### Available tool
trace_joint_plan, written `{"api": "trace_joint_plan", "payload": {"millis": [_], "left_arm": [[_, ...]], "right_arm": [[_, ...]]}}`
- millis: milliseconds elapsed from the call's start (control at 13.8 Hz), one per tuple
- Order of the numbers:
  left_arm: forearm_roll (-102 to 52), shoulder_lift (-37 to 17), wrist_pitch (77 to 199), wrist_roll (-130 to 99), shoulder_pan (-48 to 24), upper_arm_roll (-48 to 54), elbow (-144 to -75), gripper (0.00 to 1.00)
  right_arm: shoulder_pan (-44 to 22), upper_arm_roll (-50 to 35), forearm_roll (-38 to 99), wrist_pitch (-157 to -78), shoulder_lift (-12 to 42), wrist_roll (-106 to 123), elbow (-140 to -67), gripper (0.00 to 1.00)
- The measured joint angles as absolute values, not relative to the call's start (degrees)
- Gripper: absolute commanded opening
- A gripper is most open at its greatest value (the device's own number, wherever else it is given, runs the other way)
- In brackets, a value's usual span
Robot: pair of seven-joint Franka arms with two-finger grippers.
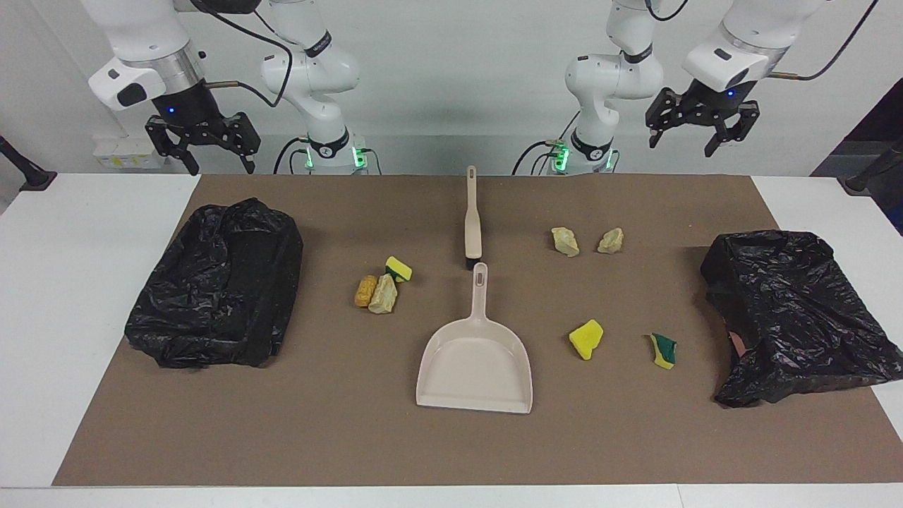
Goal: Sweep and dump trash in bin
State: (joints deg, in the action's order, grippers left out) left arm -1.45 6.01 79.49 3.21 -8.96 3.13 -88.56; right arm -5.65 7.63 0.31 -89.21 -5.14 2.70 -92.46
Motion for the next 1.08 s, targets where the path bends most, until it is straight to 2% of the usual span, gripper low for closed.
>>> {"api": "trace_joint_plan", "payload": {"millis": [289,434,939,1084], "left_arm": [[-1.91,12.83,86.85,-4.87,-9.25,11.73,-103.13,1.0],[-2.19,14.13,91.8,-9.71,-9.39,16.8,-109.29,1.0],[-4.71,13.88,110.41,-18.68,-9.56,31.62,-125.55,1.0],[-4.91,12.08,116.31,-23.91,-9.61,36.64,-129.8,1.0]], "right_arm": [[-5.65,7.63,0.31,-89.21,-5.14,2.7,-92.59,1.0],[-5.65,7.63,0.31,-89.2,-5.14,2.7,-92.76,1.0],[-5.65,7.63,0.31,-89.2,-5.14,2.7,-93.29,1.0],[-5.65,7.63,0.31,-89.2,-5.16,2.7,-93.36,1.0]]}}
